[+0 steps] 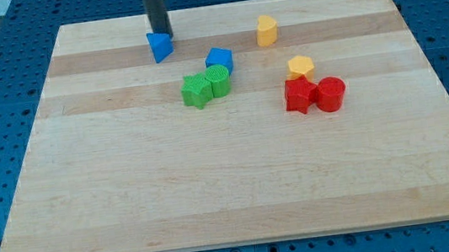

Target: Slide the blue triangle diagonal to the blue cube

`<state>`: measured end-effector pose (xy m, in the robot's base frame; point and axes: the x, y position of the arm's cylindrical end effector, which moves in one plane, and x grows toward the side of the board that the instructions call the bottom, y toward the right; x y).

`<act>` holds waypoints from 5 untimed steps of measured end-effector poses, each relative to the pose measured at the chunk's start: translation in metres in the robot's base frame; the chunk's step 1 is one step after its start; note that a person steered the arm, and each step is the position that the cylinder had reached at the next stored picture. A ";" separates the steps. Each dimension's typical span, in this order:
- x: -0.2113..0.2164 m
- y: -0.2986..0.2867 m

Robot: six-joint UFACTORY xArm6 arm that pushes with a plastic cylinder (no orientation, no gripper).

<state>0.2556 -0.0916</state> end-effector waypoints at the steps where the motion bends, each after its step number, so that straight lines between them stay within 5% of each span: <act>1: 0.021 0.033; 5: 0.047 0.020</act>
<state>0.3022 -0.0720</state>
